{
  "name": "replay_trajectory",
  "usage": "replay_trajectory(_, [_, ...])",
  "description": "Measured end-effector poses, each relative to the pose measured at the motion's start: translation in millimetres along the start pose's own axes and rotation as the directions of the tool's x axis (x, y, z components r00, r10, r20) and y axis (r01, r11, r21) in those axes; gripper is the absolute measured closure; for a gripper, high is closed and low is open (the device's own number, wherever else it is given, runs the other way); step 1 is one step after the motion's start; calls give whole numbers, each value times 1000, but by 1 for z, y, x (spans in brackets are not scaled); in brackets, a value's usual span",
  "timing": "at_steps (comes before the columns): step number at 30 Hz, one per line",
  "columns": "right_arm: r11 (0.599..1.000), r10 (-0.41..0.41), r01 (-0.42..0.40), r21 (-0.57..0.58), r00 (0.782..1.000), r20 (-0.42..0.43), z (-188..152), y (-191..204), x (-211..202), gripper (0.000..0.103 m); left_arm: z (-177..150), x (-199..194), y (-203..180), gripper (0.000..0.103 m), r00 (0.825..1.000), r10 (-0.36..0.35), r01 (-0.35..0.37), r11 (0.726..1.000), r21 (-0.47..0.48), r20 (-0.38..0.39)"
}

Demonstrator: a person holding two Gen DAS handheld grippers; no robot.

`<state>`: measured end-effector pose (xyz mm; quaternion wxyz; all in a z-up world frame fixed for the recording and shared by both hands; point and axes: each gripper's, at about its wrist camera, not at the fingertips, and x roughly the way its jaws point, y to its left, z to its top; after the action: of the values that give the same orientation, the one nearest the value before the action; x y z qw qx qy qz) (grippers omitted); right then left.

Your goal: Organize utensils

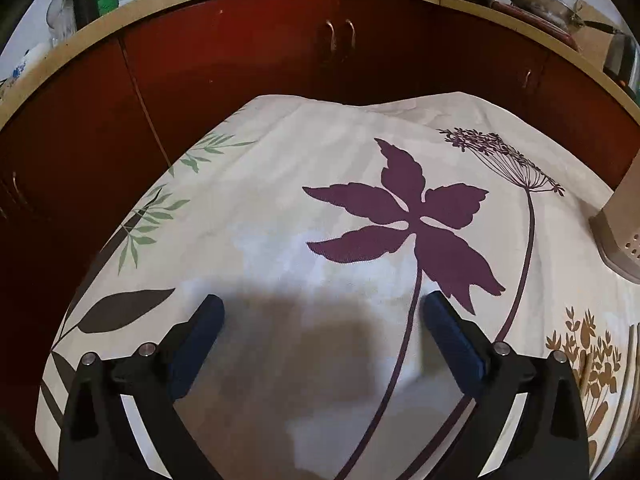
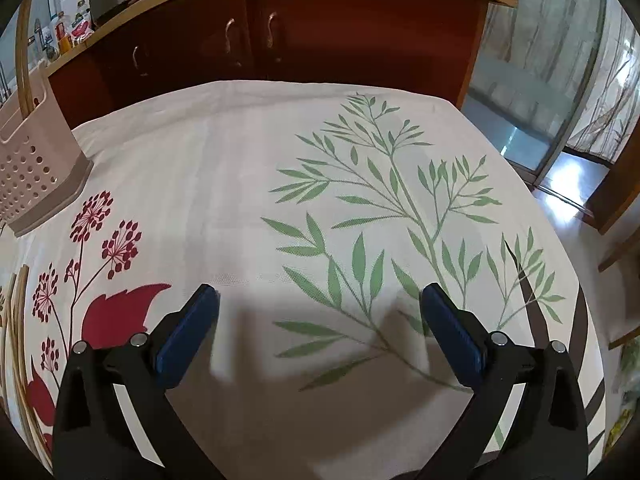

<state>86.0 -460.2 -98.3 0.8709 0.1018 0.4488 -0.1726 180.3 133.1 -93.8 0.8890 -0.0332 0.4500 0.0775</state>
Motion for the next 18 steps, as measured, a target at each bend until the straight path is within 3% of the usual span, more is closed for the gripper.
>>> replay_trajectory(18, [1000, -14, 14, 11, 1000, 12, -8, 8, -2, 4, 9, 1, -10, 5, 1000, 15, -15, 1000, -15, -6])
